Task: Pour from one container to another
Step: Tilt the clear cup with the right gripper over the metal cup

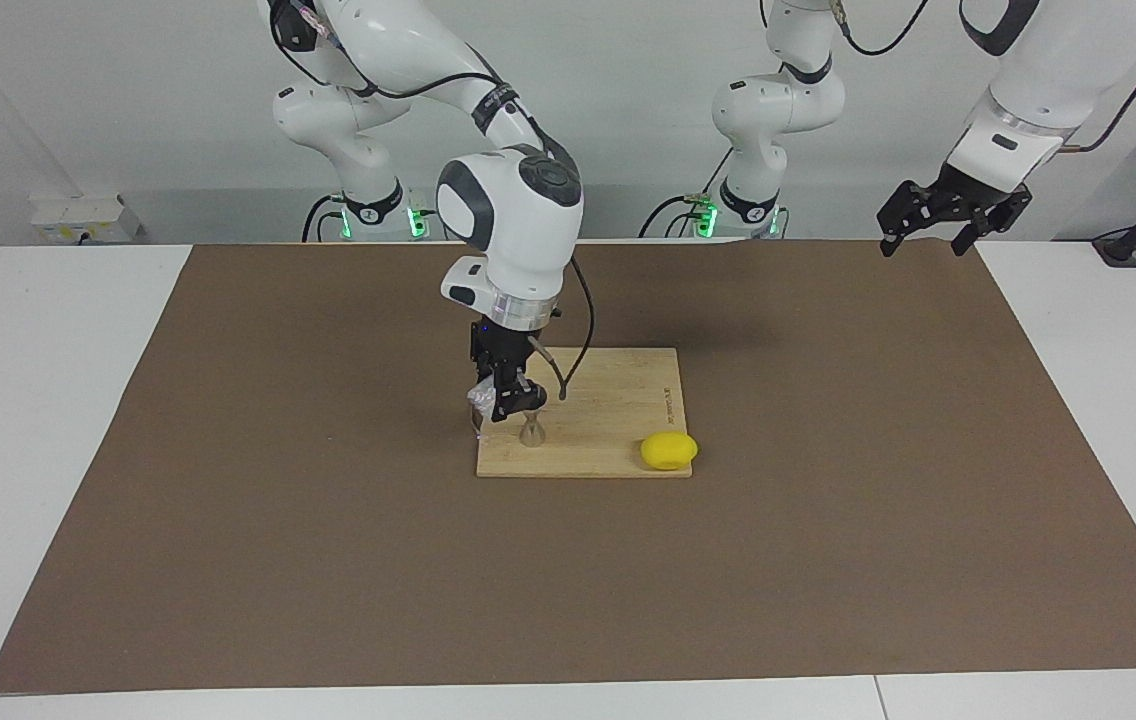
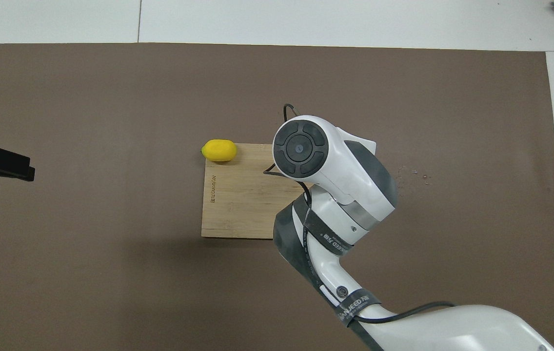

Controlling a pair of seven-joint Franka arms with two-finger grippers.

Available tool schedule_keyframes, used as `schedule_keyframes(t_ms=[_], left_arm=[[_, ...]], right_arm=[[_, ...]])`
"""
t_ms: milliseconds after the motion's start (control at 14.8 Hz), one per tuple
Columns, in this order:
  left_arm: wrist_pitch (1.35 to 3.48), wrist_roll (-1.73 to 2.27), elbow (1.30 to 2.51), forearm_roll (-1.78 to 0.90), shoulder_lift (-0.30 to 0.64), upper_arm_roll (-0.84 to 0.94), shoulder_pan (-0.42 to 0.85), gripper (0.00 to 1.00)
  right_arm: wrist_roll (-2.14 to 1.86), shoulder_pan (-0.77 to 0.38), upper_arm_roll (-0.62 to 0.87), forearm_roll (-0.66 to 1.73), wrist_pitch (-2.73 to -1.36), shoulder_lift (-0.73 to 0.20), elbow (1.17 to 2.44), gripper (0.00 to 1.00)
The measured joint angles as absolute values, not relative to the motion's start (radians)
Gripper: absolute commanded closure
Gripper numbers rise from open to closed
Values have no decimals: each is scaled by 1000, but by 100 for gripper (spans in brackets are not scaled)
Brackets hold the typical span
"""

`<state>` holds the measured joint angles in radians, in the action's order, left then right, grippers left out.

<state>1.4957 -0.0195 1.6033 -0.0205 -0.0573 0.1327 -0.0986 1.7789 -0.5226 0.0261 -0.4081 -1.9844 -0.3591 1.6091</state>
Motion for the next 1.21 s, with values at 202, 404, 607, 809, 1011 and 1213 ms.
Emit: schedule_keyframes(t_ms=[202, 404, 607, 809, 1011, 1213], left_arm=[[1496, -20, 1603, -20, -57, 133, -99, 0], [1496, -20, 1603, -20, -57, 133, -99, 0], [1496, -20, 1603, -20, -57, 133, -99, 0], [1496, -20, 1603, -20, -57, 133, -99, 0], [1496, -20, 1603, -20, -57, 133, -99, 0], [1496, -20, 1603, -20, -57, 133, -99, 0]], right_arm=[[1779, -532, 26, -424, -2010, -353, 1629, 97], [1779, -536, 26, -456, -2021, -343, 1650, 97], [1779, -536, 26, -458, -2022, -338, 1654, 97], [1779, -536, 26, -459, -2022, -338, 1654, 97], [1779, -536, 26, -459, -2023, -337, 1654, 97], [1779, -536, 26, -459, -2023, -337, 1654, 97]])
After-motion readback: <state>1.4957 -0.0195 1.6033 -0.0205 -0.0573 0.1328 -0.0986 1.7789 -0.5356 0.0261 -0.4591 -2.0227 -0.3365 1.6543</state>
